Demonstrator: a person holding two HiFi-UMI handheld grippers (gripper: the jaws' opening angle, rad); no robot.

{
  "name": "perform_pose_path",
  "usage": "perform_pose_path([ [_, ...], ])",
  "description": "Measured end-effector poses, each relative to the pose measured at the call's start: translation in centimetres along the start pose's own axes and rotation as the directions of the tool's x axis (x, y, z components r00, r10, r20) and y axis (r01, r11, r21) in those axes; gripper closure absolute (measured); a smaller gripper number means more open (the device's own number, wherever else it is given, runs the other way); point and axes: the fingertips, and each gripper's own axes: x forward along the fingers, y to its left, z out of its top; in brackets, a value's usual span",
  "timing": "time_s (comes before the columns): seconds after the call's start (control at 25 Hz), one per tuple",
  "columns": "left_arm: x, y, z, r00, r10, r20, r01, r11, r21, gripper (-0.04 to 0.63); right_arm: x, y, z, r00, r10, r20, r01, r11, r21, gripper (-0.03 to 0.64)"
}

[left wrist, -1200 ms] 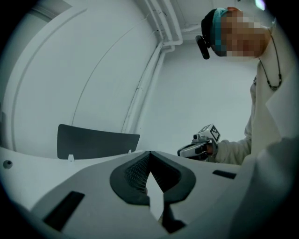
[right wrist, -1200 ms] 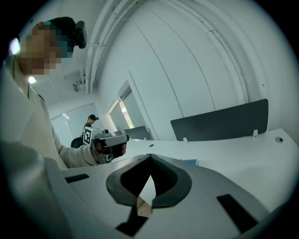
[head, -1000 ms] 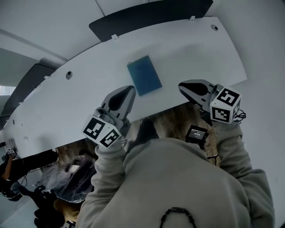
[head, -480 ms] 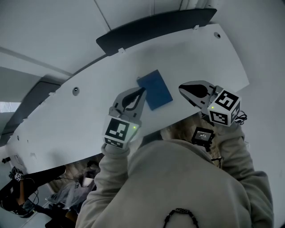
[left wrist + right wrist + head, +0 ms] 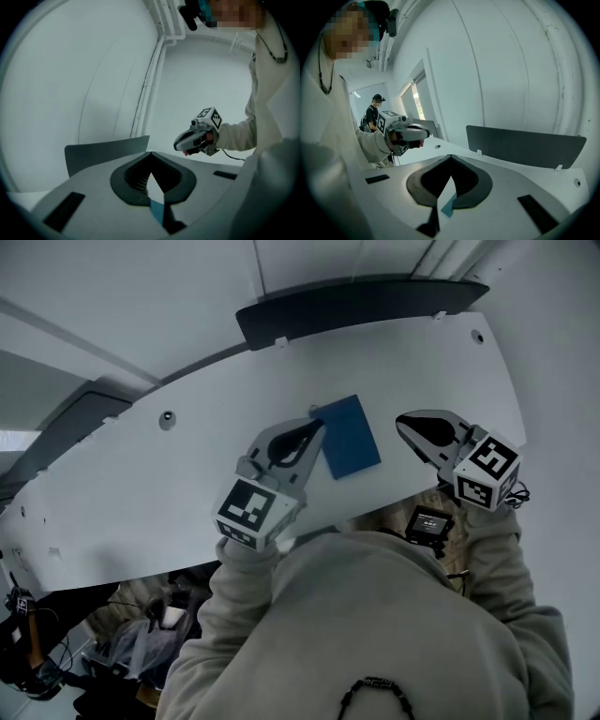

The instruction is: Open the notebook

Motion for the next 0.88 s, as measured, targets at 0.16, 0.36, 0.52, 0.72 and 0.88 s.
perform_pose_path([
  [0.16,-0.5,3.3,-0.9,0.999,0.051,0.012,-0.050,0.998,-0.047,0.598,3.5,-0.2,1.3,0.998,0.053,-0.041,-0.052,0.998,0.032,0.597],
  [0.36,-1.7,4.0,-3.7,0.992,0.120,-0.028,-0.122,0.986,-0.110,0.598,5.4,1.6,2.8,0.988,0.152,-0.018,-0.151,0.987,0.061,0.597],
  [0.52,-1.5,2.6,-5.3,0.996,0.087,-0.007,-0.088,0.987,-0.133,0.598,6.1,1.1,1.7,0.985,0.166,-0.037,-0.164,0.985,0.060,0.597],
  [0.72,-0.6,1.7,-7.8,0.993,0.088,-0.085,-0.099,0.986,-0.134,0.598,5.6,-0.9,-1.2,0.984,0.104,-0.146,-0.106,0.994,-0.004,0.597],
  [0.88,-1.1,3.1,-8.8,0.976,0.155,-0.150,-0.177,0.973,-0.149,0.598,4.1,-2.9,-1.4,0.984,0.129,-0.120,-0.128,0.992,0.021,0.597],
])
